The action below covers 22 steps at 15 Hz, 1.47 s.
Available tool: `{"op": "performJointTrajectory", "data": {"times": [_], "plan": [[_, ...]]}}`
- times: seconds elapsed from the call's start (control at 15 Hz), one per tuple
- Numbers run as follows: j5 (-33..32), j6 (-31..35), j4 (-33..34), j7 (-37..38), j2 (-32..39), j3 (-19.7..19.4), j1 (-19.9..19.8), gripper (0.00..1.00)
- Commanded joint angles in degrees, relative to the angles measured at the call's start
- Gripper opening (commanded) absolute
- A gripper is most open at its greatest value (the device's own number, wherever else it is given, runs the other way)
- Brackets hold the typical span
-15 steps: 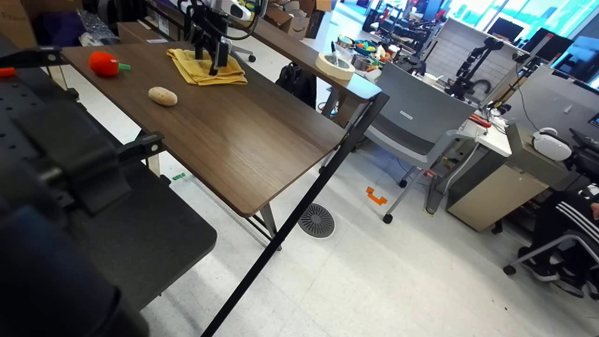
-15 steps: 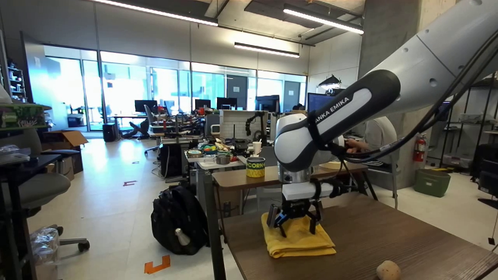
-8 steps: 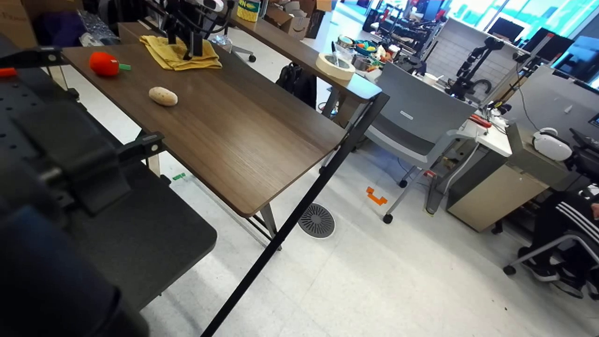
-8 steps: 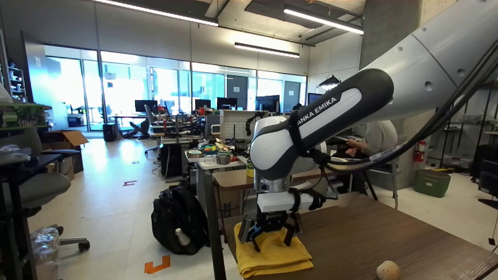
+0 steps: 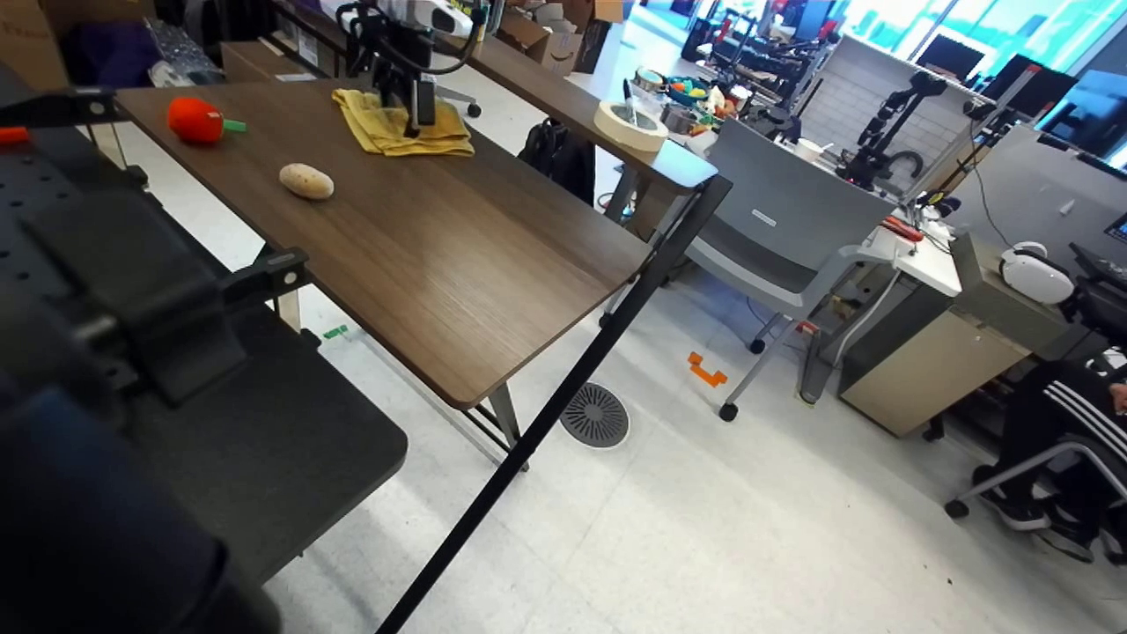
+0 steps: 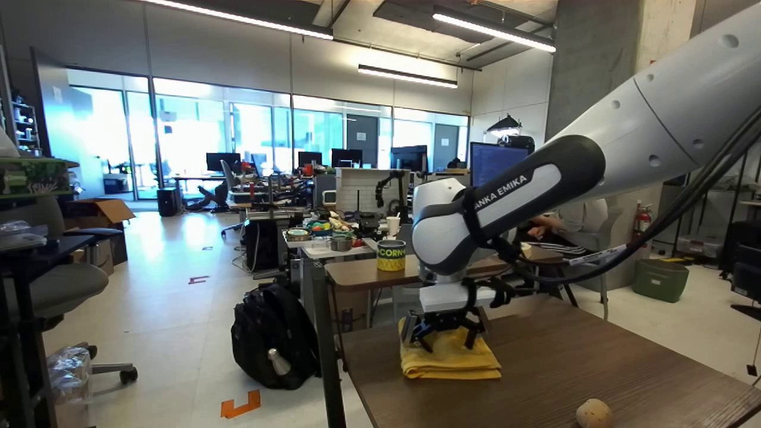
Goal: Move the two plush toys to the left and use the towel to the wipe the table
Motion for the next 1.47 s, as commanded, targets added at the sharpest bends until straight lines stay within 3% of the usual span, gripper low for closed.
{"op": "performJointTrajectory", "data": {"times": [0.0,0.4,0.47,1.07,1.27,1.4], "plan": [[0.22,-1.94,-0.05,2.27,0.9,-2.51,-4.38,1.0],[-0.41,-5.02,-13.26,3.49,-3.19,-5.18,-8.24,1.0],[0.15,-5.57,-6.46,1.98,-2.98,-4.12,-8.4,1.0],[1.09,-4.05,-8.04,-0.4,-3.56,-2.41,-9.16,1.0],[1.67,-6.75,-7.95,-6.11,-2.43,-0.39,-10.28,1.0],[0.52,-7.35,-10.08,-10.16,-3.01,0.28,-8.96,1.0]]}}
